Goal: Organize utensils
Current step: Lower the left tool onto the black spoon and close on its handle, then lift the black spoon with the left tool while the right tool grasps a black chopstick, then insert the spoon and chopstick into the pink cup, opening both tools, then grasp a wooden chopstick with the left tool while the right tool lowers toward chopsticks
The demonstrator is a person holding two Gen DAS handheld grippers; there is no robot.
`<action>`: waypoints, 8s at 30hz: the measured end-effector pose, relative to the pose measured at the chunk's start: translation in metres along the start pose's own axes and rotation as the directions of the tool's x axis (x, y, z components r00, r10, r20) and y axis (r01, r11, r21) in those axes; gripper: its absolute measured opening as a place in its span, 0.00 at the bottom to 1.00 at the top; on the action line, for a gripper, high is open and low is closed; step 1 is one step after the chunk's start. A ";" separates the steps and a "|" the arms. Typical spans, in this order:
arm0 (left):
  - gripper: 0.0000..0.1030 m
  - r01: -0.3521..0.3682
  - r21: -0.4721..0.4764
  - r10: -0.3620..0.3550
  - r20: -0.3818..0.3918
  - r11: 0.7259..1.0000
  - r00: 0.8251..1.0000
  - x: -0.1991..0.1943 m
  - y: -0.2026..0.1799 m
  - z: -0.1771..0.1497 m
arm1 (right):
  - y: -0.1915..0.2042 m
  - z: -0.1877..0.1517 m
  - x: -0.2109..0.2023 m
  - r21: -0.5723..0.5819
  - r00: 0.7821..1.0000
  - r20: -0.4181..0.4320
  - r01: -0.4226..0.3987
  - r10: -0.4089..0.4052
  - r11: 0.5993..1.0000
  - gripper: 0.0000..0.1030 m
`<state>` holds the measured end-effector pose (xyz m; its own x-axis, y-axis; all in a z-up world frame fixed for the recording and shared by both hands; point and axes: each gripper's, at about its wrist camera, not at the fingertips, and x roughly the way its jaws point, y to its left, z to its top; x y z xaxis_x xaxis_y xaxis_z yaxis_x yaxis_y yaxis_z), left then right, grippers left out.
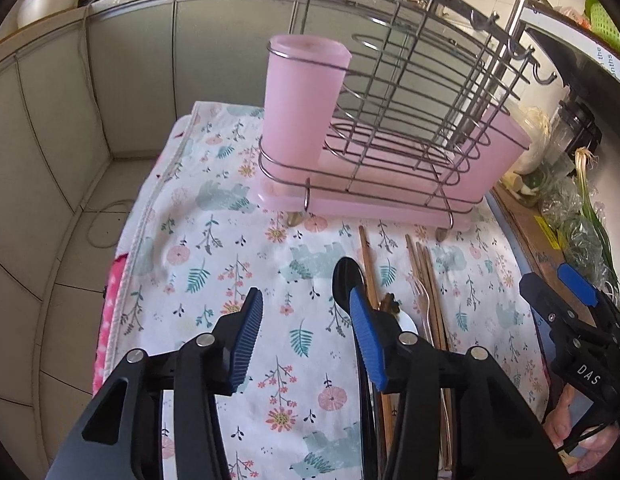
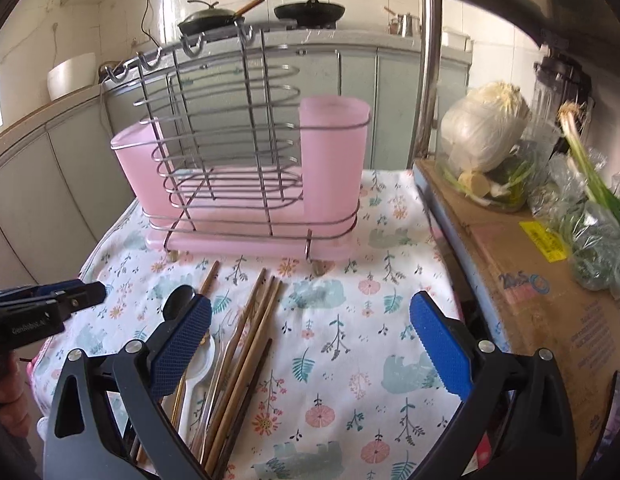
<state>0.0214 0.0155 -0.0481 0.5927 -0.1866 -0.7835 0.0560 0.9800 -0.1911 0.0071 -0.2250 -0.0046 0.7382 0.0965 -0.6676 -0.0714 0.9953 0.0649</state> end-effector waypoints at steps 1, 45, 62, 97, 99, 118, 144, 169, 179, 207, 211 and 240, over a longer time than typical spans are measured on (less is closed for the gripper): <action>0.39 0.015 0.001 -0.015 -0.023 1.000 1.000 0.005 -0.001 -0.001 | -0.002 0.000 0.003 0.008 1.000 -0.018 -0.009 0.009 1.000 0.97; 0.07 0.013 -0.003 -0.013 -0.191 1.000 0.982 0.064 0.020 -0.008 | 0.016 -0.034 0.091 0.121 0.862 -0.470 -0.151 0.191 0.981 0.27; 0.13 0.009 0.014 -0.004 -0.292 1.000 0.957 0.082 0.012 0.002 | 0.027 -0.036 0.104 0.086 0.858 -0.487 -0.140 0.164 0.986 0.09; 0.07 0.103 -0.073 -0.112 -0.126 0.992 0.986 0.013 0.032 0.024 | -0.035 -0.006 0.027 0.260 0.922 -0.191 -0.284 0.337 0.923 0.05; 0.07 0.105 -0.056 -0.108 -0.068 0.993 0.992 0.000 0.025 0.025 | -0.033 0.000 0.019 0.253 0.928 -0.151 -0.296 0.340 0.921 0.05; 0.07 0.187 -0.041 -0.154 0.408 0.982 0.900 -0.121 0.005 0.086 | -0.044 0.117 -0.054 0.136 0.883 0.361 -0.368 0.300 0.920 0.05; 0.07 0.073 -0.034 -0.033 0.655 0.997 0.755 -0.084 0.003 0.192 | -0.048 0.194 0.033 0.097 0.819 0.567 -0.171 0.087 0.981 0.05; 0.03 0.081 -0.083 -0.043 0.391 0.993 0.919 -0.008 0.021 0.147 | -0.054 0.150 0.056 0.158 0.956 0.266 -0.171 0.125 0.973 0.05; 0.12 0.079 -0.146 -0.025 0.342 0.986 0.939 -0.004 0.029 0.146 | -0.052 0.144 0.060 0.164 0.974 0.184 -0.163 0.132 0.973 0.05; 0.47 0.084 -0.134 -0.029 0.370 0.987 0.929 -0.051 0.030 0.112 | -0.038 0.108 0.013 0.154 0.981 0.155 -0.139 0.115 0.978 0.55; 0.47 0.073 -0.104 -0.030 0.364 0.992 0.931 -0.058 0.023 0.102 | -0.030 0.098 0.005 0.129 0.976 0.158 -0.173 0.152 0.976 0.56; 0.30 0.117 0.009 -0.116 -0.077 0.993 0.990 0.024 -0.019 0.031 | -0.024 0.029 0.024 0.182 0.970 -0.092 -0.205 0.224 0.962 0.56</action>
<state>0.0597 -0.0056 -0.0452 0.5185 -0.3039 -0.7993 0.1326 0.9520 -0.2760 0.0462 -0.2469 -0.0011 0.6383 0.3167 -0.7016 -0.0978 0.9375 0.3341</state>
